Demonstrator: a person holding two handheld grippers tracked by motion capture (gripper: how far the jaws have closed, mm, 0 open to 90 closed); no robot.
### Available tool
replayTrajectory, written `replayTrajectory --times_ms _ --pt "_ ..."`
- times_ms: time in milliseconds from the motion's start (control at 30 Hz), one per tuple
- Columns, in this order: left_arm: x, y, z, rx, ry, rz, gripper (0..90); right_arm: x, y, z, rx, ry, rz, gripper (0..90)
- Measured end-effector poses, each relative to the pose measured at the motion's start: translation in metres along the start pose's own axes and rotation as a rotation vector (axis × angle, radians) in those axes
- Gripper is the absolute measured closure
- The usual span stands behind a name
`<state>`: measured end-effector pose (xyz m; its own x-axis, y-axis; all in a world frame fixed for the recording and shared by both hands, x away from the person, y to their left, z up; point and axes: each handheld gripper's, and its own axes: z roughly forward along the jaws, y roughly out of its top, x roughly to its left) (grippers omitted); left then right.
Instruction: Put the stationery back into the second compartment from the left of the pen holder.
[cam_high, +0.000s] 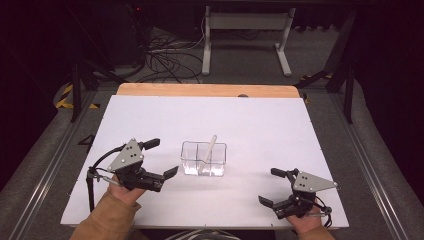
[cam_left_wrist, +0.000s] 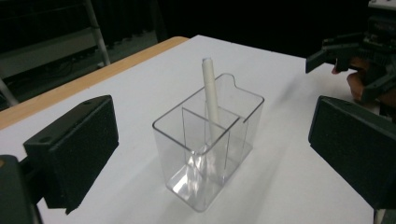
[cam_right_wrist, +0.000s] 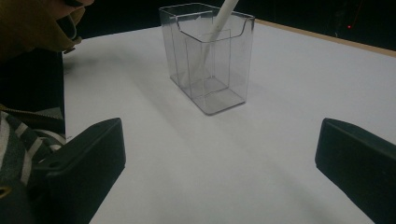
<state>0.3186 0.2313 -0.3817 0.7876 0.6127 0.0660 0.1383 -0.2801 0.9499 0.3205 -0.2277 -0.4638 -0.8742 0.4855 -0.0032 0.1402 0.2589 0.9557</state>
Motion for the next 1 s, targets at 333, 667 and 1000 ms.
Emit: replayTrajectory --times_ms 333,667,1000 --pt "0.007 -0.031 -0.015 0.019 -0.005 -0.021 1.6 0.000 0.000 -0.001 -0.001 -0.004 0.001 2.3" --pt "0.013 -0.073 -0.029 0.064 0.045 -0.002 2.0 0.000 0.000 -0.001 0.001 -0.008 0.000 2.3" --pt "0.018 -0.088 -0.040 0.049 0.010 -0.100 0.5 0.000 0.000 0.000 0.003 -0.007 0.000 2.3"
